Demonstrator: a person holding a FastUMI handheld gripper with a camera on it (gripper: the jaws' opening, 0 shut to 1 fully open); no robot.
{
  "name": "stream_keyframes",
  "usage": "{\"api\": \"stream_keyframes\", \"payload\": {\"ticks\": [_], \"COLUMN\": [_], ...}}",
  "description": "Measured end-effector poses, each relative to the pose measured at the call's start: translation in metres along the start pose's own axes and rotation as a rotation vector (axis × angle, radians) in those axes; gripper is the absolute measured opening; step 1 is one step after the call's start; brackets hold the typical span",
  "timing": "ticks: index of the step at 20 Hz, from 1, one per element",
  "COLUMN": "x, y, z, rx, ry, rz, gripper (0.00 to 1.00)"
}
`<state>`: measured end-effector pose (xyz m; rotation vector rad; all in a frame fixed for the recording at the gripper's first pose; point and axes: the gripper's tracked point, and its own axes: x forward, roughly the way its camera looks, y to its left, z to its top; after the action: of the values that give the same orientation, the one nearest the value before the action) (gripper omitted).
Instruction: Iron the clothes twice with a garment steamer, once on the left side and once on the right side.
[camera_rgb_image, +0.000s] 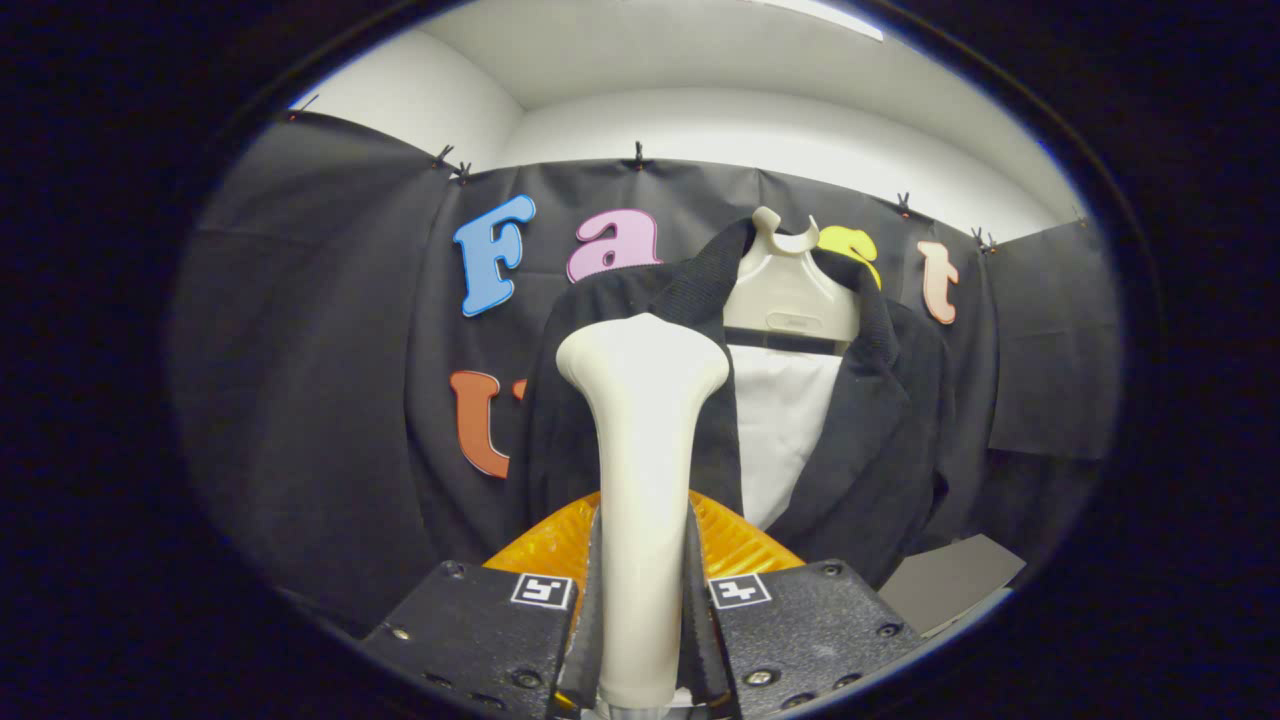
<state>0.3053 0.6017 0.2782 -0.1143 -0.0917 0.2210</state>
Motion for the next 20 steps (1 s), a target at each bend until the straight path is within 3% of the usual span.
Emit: {"api": "stream_keyframes", "payload": {"ticks": [20], "x": [-0.009], "y": [-0.008], "z": [-0.117], "rx": [0.003], "ry": [0.133], "rz": [-0.028], "gripper": [0.36]}}
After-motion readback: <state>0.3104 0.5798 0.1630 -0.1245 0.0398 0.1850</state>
